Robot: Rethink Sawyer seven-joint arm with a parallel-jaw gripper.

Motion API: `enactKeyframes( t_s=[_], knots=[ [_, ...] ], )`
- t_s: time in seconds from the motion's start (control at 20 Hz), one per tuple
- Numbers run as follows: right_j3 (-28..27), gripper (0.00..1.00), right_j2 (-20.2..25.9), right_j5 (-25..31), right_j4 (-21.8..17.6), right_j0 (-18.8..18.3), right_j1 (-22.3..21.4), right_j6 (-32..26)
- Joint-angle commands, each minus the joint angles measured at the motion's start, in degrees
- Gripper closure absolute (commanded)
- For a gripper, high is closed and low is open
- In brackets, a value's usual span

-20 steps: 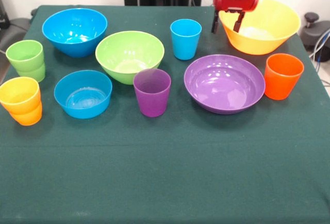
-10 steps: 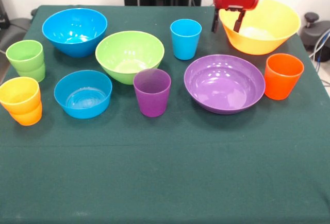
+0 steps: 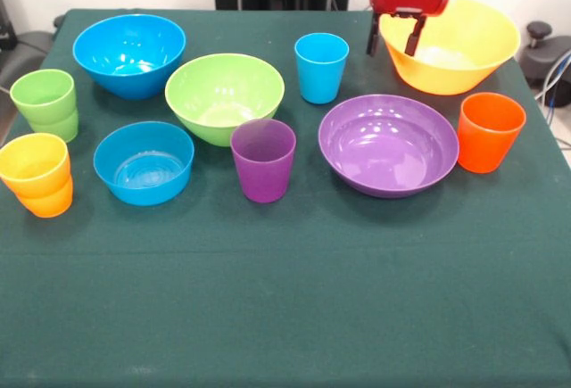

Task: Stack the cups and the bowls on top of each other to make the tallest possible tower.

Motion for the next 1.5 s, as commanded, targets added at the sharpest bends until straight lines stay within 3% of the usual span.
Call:
enactKeyframes(
  t_s=[0.05,0.1,0.2,0.3,0.8,1.5],
  knots=[
    [-3.5,0.00,4.4,-1.8,-1.3,-0.3,1.1,3.5],
    [-3.1,1.00,4.9,-2.1,-1.0,-0.8,1.1,3.8],
    [-3.9,1.00,4.3,-2.1,-2.1,0.0,1.3,2.8],
    [-4.2,1.00,6.1,-2.6,-2.5,-1.7,2.2,2.0],
    [-4.4,1.00,5.6,-2.1,-1.3,-1.0,2.8,3.3],
    [-1.9,1.00,6.9,-1.0,-1.3,-2.5,-0.3,3.0]
  ],
)
